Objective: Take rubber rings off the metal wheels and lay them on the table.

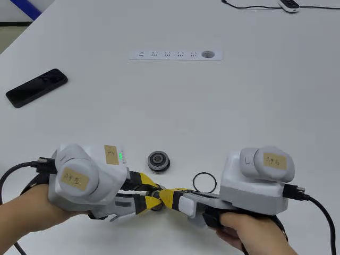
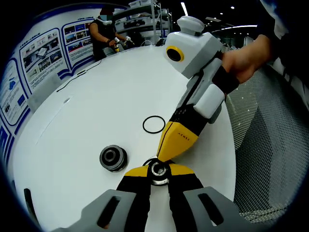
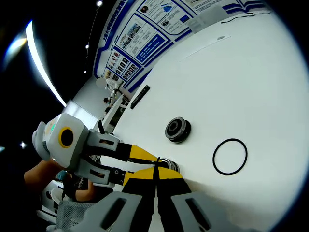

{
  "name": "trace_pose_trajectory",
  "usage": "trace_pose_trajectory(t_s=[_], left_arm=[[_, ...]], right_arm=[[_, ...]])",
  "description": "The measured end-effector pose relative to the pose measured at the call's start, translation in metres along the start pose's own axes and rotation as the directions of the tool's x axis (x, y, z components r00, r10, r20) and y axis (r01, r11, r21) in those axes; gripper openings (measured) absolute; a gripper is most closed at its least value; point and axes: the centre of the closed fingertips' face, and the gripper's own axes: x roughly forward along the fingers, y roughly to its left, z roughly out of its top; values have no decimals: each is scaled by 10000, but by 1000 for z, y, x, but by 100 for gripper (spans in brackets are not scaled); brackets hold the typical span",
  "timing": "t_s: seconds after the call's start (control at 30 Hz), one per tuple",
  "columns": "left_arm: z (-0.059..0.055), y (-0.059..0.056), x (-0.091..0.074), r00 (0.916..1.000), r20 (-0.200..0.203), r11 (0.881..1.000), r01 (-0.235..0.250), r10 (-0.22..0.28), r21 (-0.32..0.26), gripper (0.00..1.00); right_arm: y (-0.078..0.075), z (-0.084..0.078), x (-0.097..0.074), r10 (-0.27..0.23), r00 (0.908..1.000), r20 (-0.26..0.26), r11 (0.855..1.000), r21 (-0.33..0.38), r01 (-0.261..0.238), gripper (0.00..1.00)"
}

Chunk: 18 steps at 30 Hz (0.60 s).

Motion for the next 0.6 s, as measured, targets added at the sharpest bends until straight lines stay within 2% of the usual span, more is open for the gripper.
trace_pose_trajectory(t_s=[0.1, 0.23, 0.6], left_arm=[[0, 0, 0, 10000, -23, 9999, -81, 80, -97, 13], [0, 0, 0, 9998, 153, 9996, -154, 158, -254, 14], [2, 0, 0, 9994, 151, 9979, -301, 310, -566, 14]], right_arm=[[0, 1, -1, 21, 10000, 45, 9996, 289, -23, 1], [0, 0, -1, 27, 10000, 88, 9983, 580, -32, 1], [-3, 1, -1, -131, 9997, 183, 9949, 1003, 111, 2]])
